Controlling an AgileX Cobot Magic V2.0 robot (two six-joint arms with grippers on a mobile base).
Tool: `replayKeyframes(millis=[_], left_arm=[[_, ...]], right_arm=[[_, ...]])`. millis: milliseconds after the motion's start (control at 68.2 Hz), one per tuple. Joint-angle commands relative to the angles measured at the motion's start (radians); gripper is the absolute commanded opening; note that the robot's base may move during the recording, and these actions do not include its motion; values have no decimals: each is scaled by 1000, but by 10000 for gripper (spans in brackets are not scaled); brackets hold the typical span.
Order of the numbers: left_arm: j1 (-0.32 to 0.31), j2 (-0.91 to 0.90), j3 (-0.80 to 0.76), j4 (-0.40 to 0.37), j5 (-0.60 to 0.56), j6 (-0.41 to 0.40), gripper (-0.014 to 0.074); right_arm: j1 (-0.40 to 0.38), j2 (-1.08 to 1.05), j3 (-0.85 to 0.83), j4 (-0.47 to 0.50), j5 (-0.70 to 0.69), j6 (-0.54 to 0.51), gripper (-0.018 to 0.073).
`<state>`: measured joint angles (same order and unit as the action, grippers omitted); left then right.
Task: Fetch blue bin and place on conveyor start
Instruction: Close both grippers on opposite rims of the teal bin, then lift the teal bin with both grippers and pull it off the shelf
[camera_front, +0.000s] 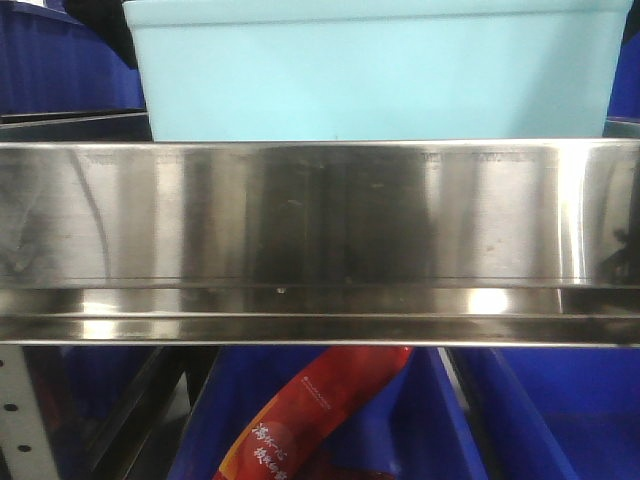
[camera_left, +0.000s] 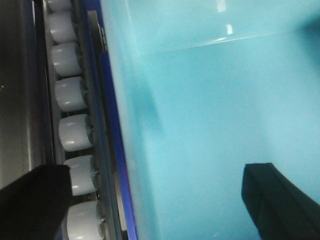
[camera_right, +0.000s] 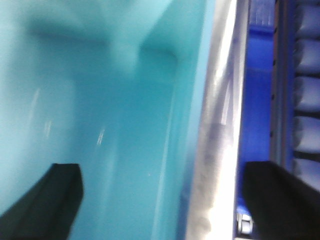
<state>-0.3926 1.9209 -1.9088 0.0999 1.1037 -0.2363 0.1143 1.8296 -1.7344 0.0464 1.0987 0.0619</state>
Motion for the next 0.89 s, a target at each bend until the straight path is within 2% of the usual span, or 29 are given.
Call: replayKeyframes(millis=[0, 29, 88, 191, 235, 572, 880], left_arm=[[1, 7, -7, -17, 5, -13, 485], [1, 10, -7, -23, 10, -13, 445], [1, 15, -7, -38, 16, -13, 314], [1, 19, -7, -43, 24, -13, 27], [1, 19, -7, -43, 28, -13, -115], [1, 9, -32, -49, 95, -13, -111], [-3, -95, -169, -44, 117, -13, -111]], right_arm=[[1, 10, -9, 13, -7, 0, 328], [1, 12, -9, 18, -7, 0, 278], [1, 12, -9, 18, -7, 0, 113], [1, 12, -9, 18, -7, 0, -155], [1, 12, -9, 18, -5, 0, -159], [1, -25, -9, 13, 8, 0, -153], [10, -189, -9, -8, 48, 0, -153]])
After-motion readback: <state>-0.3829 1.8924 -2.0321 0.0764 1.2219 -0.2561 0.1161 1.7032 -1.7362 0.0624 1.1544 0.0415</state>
